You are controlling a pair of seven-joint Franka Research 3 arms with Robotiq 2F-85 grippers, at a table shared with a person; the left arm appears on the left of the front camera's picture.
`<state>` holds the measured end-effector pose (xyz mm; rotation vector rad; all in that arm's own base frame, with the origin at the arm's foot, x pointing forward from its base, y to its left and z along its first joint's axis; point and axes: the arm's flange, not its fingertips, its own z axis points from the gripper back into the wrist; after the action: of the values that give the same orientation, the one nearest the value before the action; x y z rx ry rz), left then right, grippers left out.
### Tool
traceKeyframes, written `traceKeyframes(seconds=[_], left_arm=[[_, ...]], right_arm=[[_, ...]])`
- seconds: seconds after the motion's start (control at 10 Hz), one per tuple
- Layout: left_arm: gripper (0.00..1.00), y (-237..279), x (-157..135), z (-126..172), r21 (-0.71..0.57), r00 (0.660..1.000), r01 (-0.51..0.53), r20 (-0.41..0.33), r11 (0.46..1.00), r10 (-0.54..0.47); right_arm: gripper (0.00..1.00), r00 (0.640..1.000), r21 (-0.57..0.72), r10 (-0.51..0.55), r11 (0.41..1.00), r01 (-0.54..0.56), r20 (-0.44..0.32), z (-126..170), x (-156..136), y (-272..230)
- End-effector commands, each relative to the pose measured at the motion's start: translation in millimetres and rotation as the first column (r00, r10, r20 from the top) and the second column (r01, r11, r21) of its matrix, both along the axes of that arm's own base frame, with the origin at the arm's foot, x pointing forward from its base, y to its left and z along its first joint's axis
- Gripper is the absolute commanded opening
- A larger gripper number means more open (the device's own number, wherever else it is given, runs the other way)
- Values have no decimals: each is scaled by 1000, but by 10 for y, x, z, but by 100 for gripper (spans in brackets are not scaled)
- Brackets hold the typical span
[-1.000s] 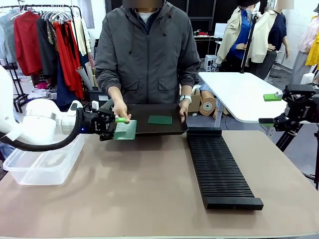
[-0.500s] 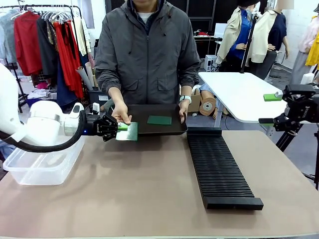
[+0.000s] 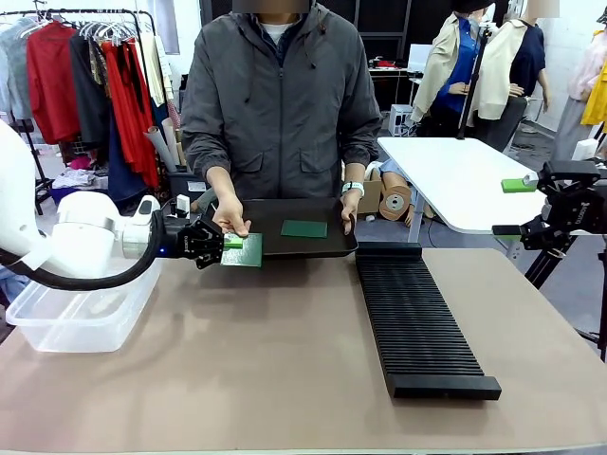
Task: Sort PCBs into racks and boxes based on the side picked up.
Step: Pick up the Blank PCB handed by the Human, then if the short side of the Blank PCB is picked up, insert it into the PCB Rack ; if the long side is picked up, place it in the Organizing box.
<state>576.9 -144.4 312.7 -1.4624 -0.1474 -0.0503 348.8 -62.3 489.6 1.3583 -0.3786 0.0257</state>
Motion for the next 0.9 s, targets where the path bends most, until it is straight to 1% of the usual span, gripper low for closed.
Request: traceKeyframes(seconds=[0.0,0.8], left_arm=[[0,-10,-13,8,-2,1000,-4,-14,1000,4],[0,-10,-13,8,-2,1000,-4,-14,1000,4]], right_arm=[[100,1000,11,-6,1000,6,-13,36,-2,3],[100,1000,11,-6,1000,6,-13,36,-2,3]])
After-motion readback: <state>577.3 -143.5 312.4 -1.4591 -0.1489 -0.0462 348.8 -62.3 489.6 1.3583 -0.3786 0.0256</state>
